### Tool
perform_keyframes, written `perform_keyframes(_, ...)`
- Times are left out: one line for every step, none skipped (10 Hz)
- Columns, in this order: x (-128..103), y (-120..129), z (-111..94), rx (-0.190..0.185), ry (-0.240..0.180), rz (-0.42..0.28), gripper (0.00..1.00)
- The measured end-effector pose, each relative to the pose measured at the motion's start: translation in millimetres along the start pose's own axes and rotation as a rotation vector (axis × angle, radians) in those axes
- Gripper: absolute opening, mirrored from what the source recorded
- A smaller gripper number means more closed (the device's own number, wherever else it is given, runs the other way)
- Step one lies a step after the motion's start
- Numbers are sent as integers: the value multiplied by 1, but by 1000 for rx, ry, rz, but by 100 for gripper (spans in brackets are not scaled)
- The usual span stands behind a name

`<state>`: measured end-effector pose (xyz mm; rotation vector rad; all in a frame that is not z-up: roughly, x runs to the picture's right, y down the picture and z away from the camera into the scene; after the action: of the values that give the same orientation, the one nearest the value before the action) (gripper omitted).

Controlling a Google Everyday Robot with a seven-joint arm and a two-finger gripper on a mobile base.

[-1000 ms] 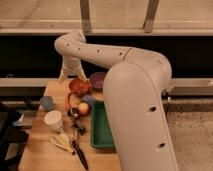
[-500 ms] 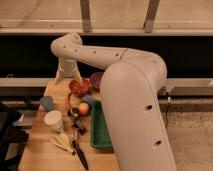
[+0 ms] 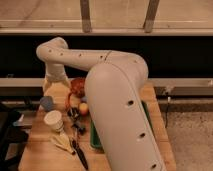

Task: Place pepper in metal cup

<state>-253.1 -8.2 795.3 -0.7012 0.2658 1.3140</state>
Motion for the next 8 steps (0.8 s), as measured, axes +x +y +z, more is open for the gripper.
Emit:
perform_keyframes(3, 2, 12, 0, 34, 4, 80)
perform_keyframes(5, 0, 24, -1, 63, 13, 80)
perform_keyframes(6, -2, 38, -5, 93, 25, 80)
perform_keyframes(9, -3, 49, -7, 119, 35, 80)
perform_keyframes(11, -4, 58, -10, 150, 53, 80)
perform_keyframes(12, -6, 64, -12, 165, 67, 80)
perform_keyframes(14, -8, 69, -11, 181, 90, 80)
perform_keyframes(16, -9, 74, -10, 195, 114, 80)
